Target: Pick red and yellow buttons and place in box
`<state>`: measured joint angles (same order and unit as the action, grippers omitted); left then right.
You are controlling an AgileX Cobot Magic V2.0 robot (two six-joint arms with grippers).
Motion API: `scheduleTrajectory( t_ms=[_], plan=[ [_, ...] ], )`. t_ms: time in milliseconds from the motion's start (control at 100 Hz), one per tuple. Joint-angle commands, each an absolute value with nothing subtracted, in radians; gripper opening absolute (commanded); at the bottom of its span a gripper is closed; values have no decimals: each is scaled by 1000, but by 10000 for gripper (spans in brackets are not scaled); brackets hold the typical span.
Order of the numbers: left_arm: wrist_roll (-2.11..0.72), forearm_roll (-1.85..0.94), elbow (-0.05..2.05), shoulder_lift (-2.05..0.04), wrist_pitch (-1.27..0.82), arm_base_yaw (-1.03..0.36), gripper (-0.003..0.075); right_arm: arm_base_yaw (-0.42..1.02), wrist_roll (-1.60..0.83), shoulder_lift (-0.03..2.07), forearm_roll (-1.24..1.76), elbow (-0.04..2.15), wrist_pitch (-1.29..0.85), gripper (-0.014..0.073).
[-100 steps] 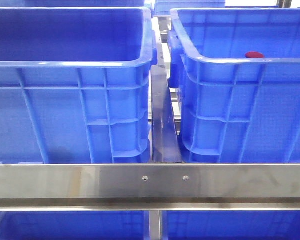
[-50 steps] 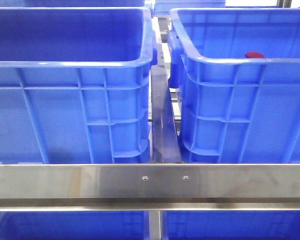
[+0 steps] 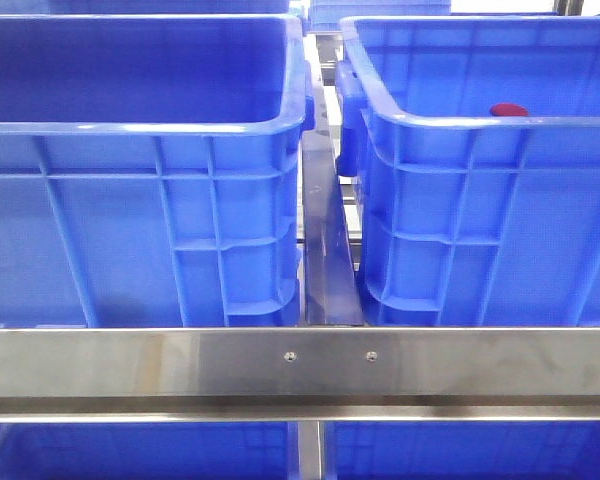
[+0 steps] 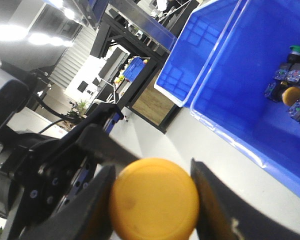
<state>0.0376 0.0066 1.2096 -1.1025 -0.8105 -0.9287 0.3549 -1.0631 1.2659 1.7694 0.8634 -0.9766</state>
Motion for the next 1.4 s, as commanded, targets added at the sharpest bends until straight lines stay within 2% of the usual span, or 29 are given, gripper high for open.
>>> scheduleTrajectory(
  t_ms=[0, 250, 590, 850, 1230, 1300, 1390],
  plan=[
    [39, 7, 1235, -1087, -754, -937, 542, 354, -1079, 1244, 1919, 898, -1000, 219],
    [82, 49, 1235, -1053, -752, -937, 536, 349, -1130, 1244, 1919, 908, -930, 219],
    [370, 393, 1218, -952, -823, -937, 536, 349, -1182, 1215, 1919, 942, -709, 219],
    [619, 661, 1134, -856, -912, -937, 536, 349, -1195, 1213, 1919, 942, -712, 219],
    [669, 701, 1057, -736, -967, -937, 533, 338, -1261, 1205, 1919, 943, -665, 219],
    [670, 696, 1054, -729, -974, -937, 512, 315, -1291, 1189, 1919, 943, -631, 219],
    [670, 696, 1054, -721, -980, -937, 443, 267, -1337, 1155, 1919, 943, -581, 219]
  ],
)
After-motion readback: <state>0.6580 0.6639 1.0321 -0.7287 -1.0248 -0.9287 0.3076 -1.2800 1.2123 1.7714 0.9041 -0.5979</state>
